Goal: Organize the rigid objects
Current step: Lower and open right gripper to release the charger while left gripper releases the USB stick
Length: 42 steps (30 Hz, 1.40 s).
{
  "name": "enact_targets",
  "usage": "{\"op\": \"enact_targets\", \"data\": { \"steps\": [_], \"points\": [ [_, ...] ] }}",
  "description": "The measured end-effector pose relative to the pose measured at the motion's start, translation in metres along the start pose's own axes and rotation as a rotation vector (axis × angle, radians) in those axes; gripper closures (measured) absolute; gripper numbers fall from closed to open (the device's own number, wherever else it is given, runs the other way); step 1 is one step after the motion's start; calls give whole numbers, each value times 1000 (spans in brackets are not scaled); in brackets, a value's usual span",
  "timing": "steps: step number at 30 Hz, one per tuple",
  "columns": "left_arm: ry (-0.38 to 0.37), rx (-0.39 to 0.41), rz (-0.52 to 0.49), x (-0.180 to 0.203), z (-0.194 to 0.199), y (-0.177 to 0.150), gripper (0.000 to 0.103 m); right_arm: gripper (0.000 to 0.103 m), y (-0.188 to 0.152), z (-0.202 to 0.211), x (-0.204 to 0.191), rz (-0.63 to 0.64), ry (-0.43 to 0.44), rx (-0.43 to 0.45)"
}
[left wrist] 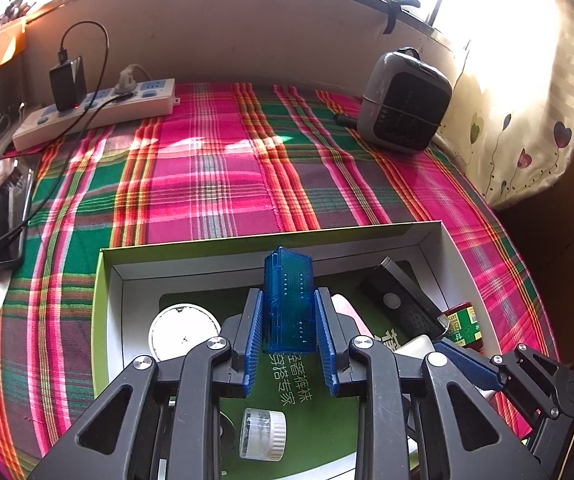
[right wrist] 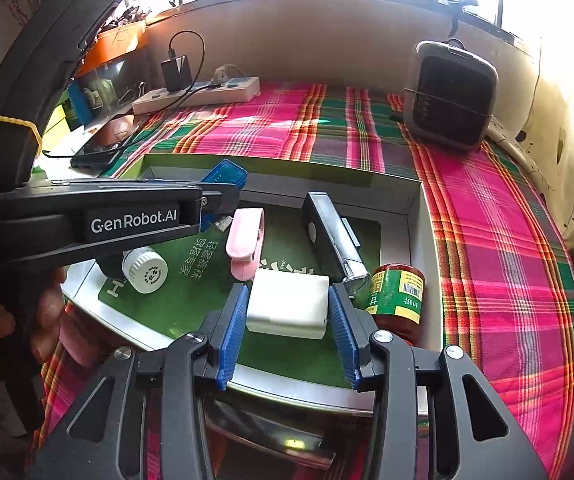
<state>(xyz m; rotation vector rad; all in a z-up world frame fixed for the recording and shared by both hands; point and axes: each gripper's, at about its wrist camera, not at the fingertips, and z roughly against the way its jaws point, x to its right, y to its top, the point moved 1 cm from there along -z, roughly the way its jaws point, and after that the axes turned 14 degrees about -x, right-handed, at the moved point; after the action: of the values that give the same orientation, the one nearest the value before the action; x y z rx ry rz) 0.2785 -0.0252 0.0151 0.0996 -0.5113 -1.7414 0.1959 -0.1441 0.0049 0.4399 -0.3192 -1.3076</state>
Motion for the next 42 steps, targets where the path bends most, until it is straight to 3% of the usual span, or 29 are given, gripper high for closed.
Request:
{"op": "enact_targets", "data": {
  "steps": [42],
  "points": [
    [38,-22,0,3,-12,2,78,60,-1,0,1,-6,1,23]
  ]
}}
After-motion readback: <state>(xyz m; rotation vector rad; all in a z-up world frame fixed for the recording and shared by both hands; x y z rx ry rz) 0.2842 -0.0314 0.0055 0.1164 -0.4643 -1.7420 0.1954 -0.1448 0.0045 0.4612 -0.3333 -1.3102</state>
